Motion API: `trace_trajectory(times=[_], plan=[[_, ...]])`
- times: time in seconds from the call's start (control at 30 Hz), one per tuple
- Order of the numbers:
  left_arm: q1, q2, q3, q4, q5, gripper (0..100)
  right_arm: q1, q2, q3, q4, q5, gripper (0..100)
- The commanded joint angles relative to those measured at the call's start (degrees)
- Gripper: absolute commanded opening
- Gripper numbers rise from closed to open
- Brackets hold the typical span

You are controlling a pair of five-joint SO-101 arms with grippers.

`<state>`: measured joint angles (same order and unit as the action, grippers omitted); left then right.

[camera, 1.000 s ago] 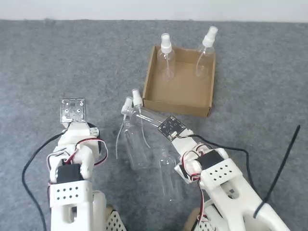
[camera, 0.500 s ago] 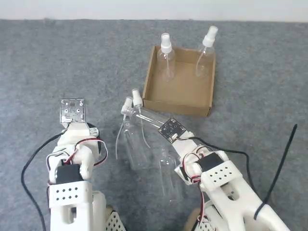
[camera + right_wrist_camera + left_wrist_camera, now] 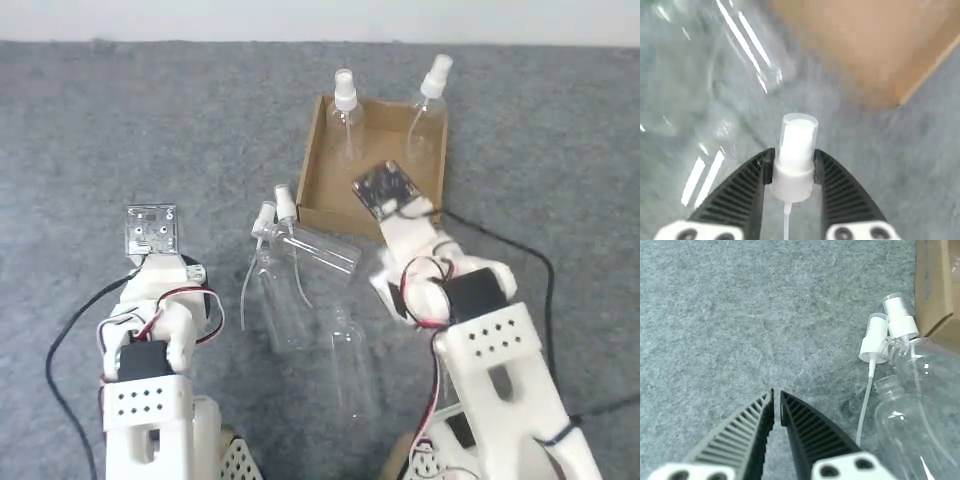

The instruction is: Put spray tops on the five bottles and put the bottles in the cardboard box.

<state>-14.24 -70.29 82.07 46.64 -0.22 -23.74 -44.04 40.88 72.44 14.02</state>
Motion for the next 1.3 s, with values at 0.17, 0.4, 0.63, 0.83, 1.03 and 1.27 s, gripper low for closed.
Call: trace_trajectory(times=[0.17, 0.4, 0.63, 0.83, 1.03, 1.27], plan=[[-0.4, -0.4, -0.5, -1.4, 0.1, 1, -9.5, 14.0, -23.2, -1.2, -16.4, 3.7], [-0.6, -0.4, -0.7, -1.5, 0.1, 1, -15.8, 33.5, -37.6, -8.0, -27.4, 3.7], [-6.5, -0.4, -0.7, -4.6, 0.2, 1, -18.0, 49.9, -52.0, -11.9, -34.7, 3.7], [-13.2, -0.4, -2.2, -4.7, 5.9, 1, -19.2, 62.4, -62.9, -12.2, -40.4, 3.7], [-14.9, -0.4, -2.8, -4.7, 7.3, 1, -22.2, 72.0, -72.4, -12.3, -40.7, 3.7], [-14.9, -0.4, -2.9, -4.7, 7.3, 1, -22.9, 78.2, -78.1, -11.9, -40.4, 4.5]])
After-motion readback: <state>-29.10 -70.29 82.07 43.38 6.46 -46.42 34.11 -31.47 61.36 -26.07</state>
